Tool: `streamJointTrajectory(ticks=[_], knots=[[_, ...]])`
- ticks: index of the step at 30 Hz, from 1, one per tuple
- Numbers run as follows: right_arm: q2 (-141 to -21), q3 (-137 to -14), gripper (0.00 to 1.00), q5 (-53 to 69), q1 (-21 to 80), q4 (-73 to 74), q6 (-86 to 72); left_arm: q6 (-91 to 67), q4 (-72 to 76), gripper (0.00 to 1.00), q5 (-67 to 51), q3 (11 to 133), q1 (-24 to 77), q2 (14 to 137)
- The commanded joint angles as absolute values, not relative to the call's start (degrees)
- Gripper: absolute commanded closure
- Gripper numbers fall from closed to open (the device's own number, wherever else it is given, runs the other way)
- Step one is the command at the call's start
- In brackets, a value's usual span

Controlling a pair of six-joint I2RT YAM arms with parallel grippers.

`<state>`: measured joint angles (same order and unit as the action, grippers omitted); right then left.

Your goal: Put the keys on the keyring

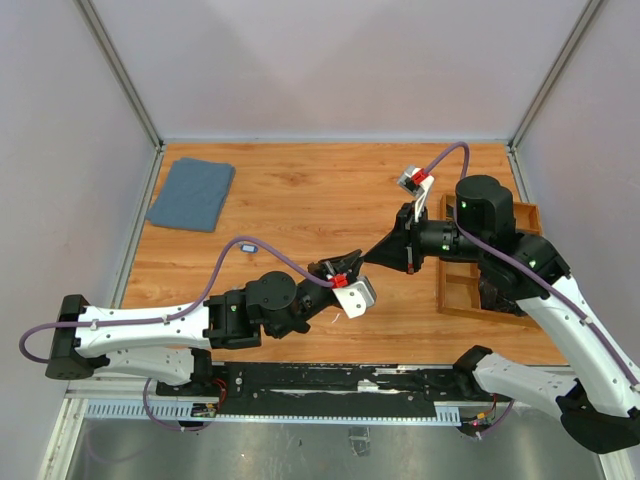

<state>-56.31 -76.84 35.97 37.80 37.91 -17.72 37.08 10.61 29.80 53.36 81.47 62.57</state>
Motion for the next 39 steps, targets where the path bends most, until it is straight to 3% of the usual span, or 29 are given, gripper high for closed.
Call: streamJointTrajectory(ticks=[1,17,25,29,31,34,39], knots=[[-55.8,-75.8,0.99,35.8,37.1,37.1,-17.8,36.6,13.6,0.83,29.7,55.3,81.7,61.8],[-56.1,-75.6,1.00,34.5,37.1,37.4,-17.7,36.5,13.5,0.78,29.1,54.9,81.7,61.5],[-55.9,-75.4,1.00,33.7,37.1,37.5,-17.8,36.2,12.9,0.99,28.8,55.0,81.7,61.5],[-55.3,-75.8,0.99,32.2,37.1,37.9,-17.4,36.0,12.4,0.99,29.1,55.1,81.7,61.4],[-54.4,-76.0,0.92,30.5,37.1,37.8,-16.8,36.1,12.3,0.99,29.3,55.0,81.7,61.4],[-52.3,-75.8,0.72,26.8,37.1,36.8,-16.3,36.2,12.3,0.99,29.5,54.8,81.7,61.0],[-49.5,-75.1,0.65,23.6,37.1,34.8,-16.3,36.3,12.1,1.00,29.4,54.7,81.7,61.1]])
